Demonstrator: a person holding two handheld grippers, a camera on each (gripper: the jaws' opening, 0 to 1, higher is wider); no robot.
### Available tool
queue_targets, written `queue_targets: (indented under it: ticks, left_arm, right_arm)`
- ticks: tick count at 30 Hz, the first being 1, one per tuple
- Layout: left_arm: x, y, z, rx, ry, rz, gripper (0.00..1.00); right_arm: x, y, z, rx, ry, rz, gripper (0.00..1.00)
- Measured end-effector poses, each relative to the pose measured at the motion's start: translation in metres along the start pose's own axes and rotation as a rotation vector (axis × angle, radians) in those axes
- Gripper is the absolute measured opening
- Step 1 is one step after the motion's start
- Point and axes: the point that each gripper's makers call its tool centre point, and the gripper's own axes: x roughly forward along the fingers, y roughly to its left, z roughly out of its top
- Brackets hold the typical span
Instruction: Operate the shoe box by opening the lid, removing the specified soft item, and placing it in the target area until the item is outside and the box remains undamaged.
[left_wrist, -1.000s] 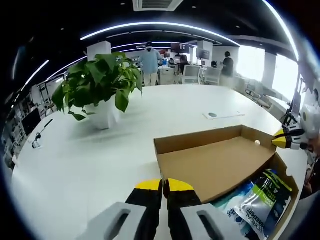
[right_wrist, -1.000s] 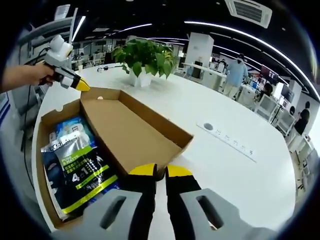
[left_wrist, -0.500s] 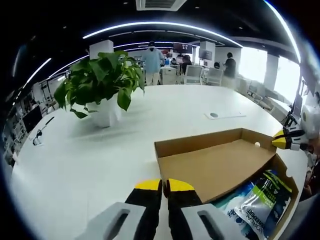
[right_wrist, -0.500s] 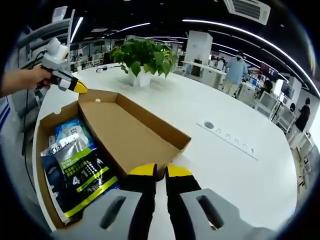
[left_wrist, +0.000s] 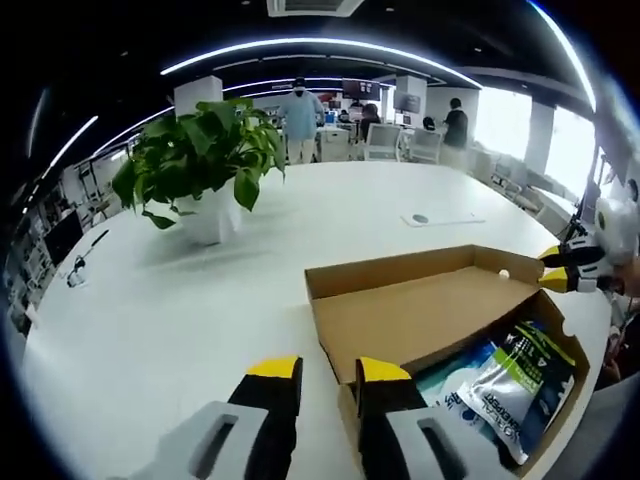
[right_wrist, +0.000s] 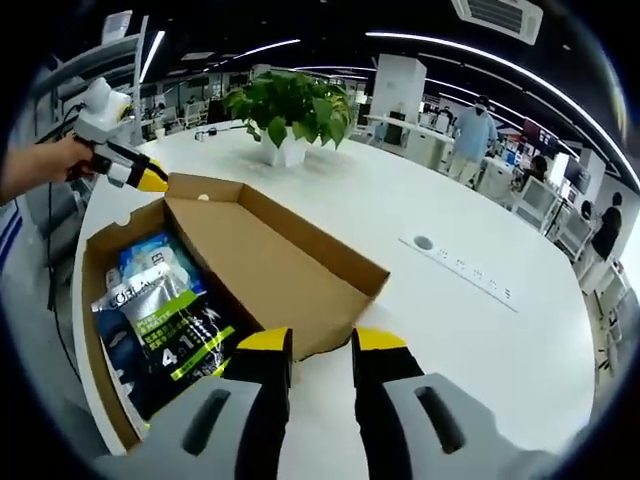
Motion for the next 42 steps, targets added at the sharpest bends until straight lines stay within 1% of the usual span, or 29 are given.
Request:
queue_targets:
  ticks: [4,8,14,17,25,33,36,42]
  left_arm:
    - [-0.012,-0.007,-0.002,0.001,-0.006,-0.016,0.24]
    - [-0.02,-0.016,-0.002,-0.024,-0.01,-0.041,0.27]
    - [-0.028,-0.042,-0.012,-0.028,0.024,-0.111,0.29]
    - [-0.03,-0.051,-0.017,-0.023,0.036,-0.125,0.3]
    - [-0.03,-0.069,-0.034,-0.03,0.077,-0.161,0.31]
    - [-0.03,-0.095,-0.053,-0.051,0.128,-0.228,0.31]
    - [-0.029,-0.1,-0.057,-0.039,0.133,-0.234,0.31]
    - [-0.026,-0.112,-0.068,-0.035,0.162,-0.263,0.31]
  right_arm:
    - [-0.007,0.007,-0.003,0.008,0.011,0.019,0.28]
    - [-0.015,0.013,-0.003,0.007,0.014,0.037,0.3]
    - [-0.026,0.025,-0.004,-0.005,0.016,0.07,0.35]
    - [-0.031,0.03,-0.004,-0.006,0.014,0.081,0.36]
    - [-0.04,0.042,-0.007,-0.016,0.016,0.108,0.4]
    - [-0.049,0.049,-0.012,-0.015,0.017,0.117,0.42]
    - [-0.05,0.052,-0.013,-0.012,0.015,0.119,0.42]
    - [-0.053,0.057,-0.017,-0.011,0.016,0.125,0.42]
